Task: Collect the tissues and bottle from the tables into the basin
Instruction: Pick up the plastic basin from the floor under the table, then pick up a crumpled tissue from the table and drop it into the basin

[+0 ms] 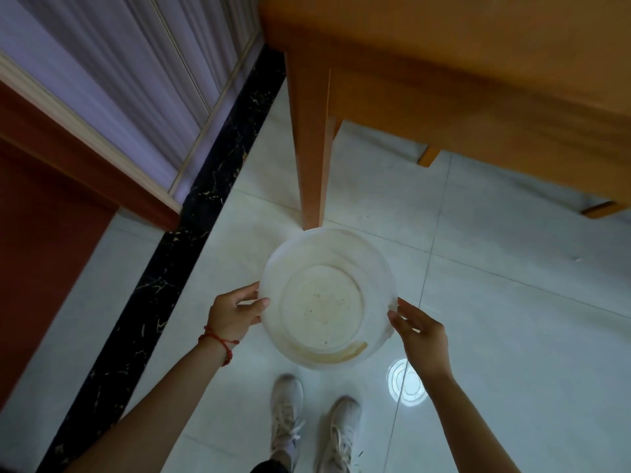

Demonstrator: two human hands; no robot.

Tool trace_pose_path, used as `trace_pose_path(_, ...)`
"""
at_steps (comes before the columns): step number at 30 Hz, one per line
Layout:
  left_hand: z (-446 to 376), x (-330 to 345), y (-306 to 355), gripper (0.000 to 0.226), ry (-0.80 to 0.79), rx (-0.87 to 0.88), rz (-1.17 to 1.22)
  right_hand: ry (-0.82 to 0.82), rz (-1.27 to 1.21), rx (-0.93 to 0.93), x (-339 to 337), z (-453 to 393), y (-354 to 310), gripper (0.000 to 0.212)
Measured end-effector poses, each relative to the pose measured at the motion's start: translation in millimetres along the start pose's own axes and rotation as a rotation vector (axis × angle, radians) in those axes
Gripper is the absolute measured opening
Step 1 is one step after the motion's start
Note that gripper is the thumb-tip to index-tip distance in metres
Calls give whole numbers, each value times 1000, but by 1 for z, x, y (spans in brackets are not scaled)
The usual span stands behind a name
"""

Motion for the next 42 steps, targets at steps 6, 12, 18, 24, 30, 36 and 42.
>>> trace_pose_path(6, 58, -21, 52, 39, 25, -29, 57, -39, -14, -25, -32, 50, -64, 31)
trace_pose_path(12, 105, -36, 105, 40, 21, 14, 81, -36, -44, -51, -62, 94, -120, 32)
trace_pose_path(18, 139, -46, 156, 37, 11, 60, 77, -17, -57, -80, -84, 128, -166, 29)
trace_pose_path(24, 162, -47, 200, 37, 8, 81, 90, 20, -122, -66, -106, 151, -200, 22)
trace_pose_path(30, 165, -45, 222, 37, -11, 62, 153, 18, -114, -88, -121, 156, -226, 26)
trace_pose_path(36, 153, -37, 224, 37, 10, 32, 168, -7, -72, -97, -126, 140, -239, 28)
trace_pose_path(42, 142, -15, 224, 35, 49, 16, 191, -58, -23, -98, -139, 103, -243, 28)
Point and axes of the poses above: each hand's wrist, its own z-axis away from the middle knuckle, its own x-axis out of the palm, y = z × x, the point moved 8 cm from there along -z, towards the middle knuckle, and after that the axes turned 6 degrees about z, right-handed, at the moved point
